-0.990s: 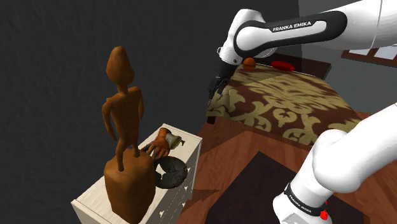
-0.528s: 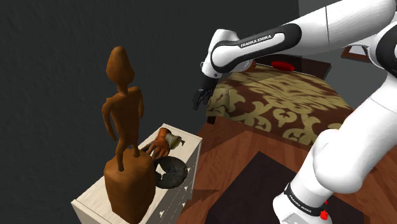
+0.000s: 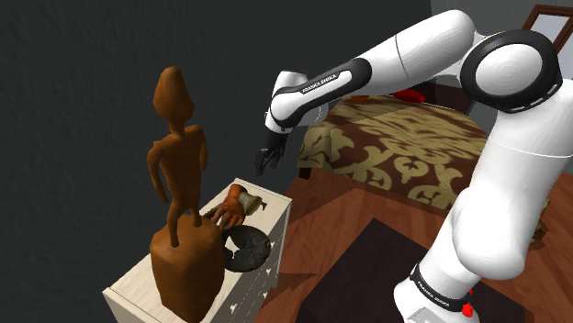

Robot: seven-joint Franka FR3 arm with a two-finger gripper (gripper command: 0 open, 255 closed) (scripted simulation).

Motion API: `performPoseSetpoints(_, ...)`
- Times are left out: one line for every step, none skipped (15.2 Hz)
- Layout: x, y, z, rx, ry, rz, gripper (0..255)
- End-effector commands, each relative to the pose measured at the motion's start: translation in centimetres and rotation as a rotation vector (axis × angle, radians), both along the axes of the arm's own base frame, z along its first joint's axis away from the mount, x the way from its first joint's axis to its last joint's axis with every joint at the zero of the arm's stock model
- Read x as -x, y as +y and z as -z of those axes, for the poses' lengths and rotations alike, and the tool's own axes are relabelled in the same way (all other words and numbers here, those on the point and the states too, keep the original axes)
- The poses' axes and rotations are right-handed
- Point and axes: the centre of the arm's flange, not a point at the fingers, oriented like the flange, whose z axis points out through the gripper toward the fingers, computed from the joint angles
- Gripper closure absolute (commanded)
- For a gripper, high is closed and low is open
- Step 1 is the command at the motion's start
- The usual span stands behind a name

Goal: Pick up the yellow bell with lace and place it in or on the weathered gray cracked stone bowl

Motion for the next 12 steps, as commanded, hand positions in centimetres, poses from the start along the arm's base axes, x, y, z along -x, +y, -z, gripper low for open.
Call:
performPoseSetpoints(-1.3, 0.7, 2.0, -0.008, 0.012, -0.010, 0)
performPoseSetpoints(-2.0, 1.2, 3.1, -0.012, 0.018, -0.014, 0)
performPoseSetpoints(-2.7, 1.7, 4.1, -0.015, 0.024, -0.019, 0)
performPoseSetpoints(-3.5, 2.1, 5.2, -0.019, 0.031, -0.024, 0)
performPoseSetpoints(-4.1, 2.6, 6.2, -0.023, 0.037, -0.029, 0)
performPoseSetpoints(-4.8, 3.1, 7.3, -0.027, 0.043, -0.034, 0)
performPoseSetpoints(-5.5, 3.6, 8.3, -0.031, 0.049, -0.038, 0)
performPoseSetpoints(-5.5, 3.7, 8.8, -0.031, 0.049, -0.038, 0)
performPoseSetpoints(-5.5, 3.8, 9.4, -0.031, 0.049, -0.038, 0)
performPoseSetpoints(-5.5, 3.9, 9.9, -0.031, 0.049, -0.038, 0)
performPoseSetpoints(-5.5, 4.0, 10.4, -0.031, 0.049, -0.038, 0)
performPoseSetpoints(-5.5, 4.1, 10.9, -0.031, 0.049, -0.038, 0)
